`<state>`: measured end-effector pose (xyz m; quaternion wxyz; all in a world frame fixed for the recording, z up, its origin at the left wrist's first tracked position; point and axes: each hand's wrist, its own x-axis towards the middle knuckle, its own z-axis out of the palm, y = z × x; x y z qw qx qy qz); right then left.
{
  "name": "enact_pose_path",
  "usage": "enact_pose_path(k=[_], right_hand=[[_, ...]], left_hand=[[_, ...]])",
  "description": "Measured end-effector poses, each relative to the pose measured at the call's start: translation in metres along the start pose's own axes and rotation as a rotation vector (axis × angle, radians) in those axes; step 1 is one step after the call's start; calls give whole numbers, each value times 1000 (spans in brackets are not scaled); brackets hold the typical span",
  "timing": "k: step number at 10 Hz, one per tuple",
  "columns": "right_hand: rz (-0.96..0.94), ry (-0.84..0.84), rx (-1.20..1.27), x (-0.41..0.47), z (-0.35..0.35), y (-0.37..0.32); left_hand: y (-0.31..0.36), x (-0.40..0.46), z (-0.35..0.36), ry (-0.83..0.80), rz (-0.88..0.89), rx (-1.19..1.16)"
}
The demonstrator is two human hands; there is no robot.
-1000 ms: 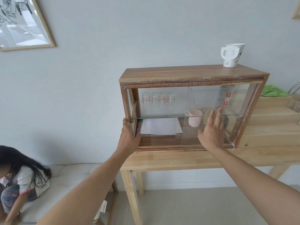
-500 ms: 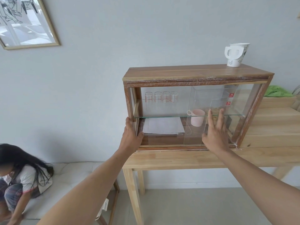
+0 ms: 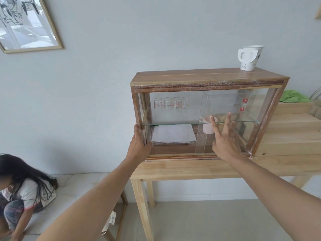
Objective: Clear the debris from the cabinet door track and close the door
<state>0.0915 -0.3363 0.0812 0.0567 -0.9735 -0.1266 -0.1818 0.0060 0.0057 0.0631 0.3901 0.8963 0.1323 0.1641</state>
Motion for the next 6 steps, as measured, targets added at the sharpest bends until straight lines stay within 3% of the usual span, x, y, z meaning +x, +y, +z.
enact_pose_path(k=[3,5,6], right_hand=[[-3,-61,-34,2,-7,-11],[-47,-111,-7,-6,-15,-8],[2,-136,168,-29,-24,-18]], left_hand=[[6,-10,-8,-41,-42,63],[18,-38,-27,-66,57,358],[32,-48,-37,-132,134,501]])
